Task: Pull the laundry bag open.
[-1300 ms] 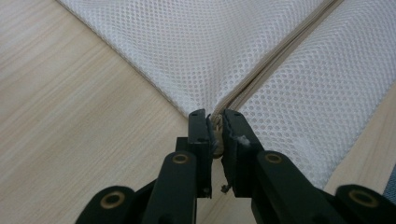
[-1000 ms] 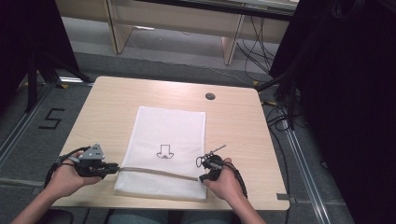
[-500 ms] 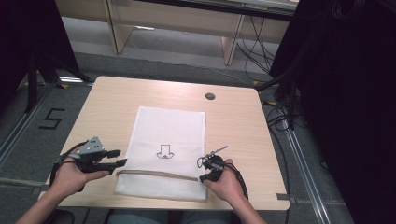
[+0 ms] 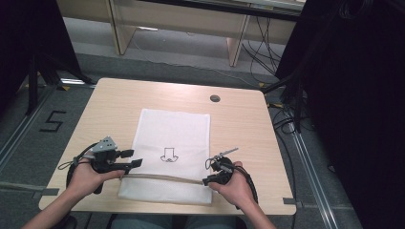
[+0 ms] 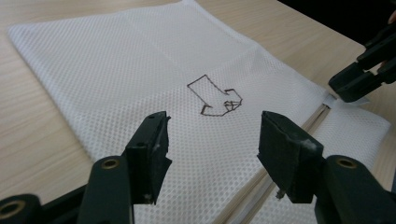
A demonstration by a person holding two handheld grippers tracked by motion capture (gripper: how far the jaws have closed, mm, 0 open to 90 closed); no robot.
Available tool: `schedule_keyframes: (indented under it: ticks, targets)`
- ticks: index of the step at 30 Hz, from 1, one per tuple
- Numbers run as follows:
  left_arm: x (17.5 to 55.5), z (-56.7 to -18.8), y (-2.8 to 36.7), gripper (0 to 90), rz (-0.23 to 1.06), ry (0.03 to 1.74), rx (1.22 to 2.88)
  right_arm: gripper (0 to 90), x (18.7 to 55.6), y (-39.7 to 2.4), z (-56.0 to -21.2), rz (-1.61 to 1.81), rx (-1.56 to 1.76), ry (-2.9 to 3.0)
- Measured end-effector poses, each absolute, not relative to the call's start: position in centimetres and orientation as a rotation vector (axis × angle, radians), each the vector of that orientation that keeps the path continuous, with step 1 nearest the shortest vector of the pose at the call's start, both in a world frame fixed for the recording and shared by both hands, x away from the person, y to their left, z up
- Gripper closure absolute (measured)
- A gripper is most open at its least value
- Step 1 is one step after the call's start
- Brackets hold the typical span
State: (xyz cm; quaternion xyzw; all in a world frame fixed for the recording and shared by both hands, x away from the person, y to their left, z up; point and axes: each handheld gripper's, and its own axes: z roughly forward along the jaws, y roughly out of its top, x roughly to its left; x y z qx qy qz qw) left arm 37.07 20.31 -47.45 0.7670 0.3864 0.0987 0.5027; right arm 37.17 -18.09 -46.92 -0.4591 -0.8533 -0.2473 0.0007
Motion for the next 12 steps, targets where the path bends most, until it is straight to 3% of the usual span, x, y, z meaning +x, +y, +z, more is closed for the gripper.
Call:
schedule_keyframes:
  ticks: [12]
  targets:
    - [37.2,-47.0,22.8,44.5,0.36,1.059,1.709,67.7,36.8,-18.6,-45.4,-0.855,-1.486,-2.671]
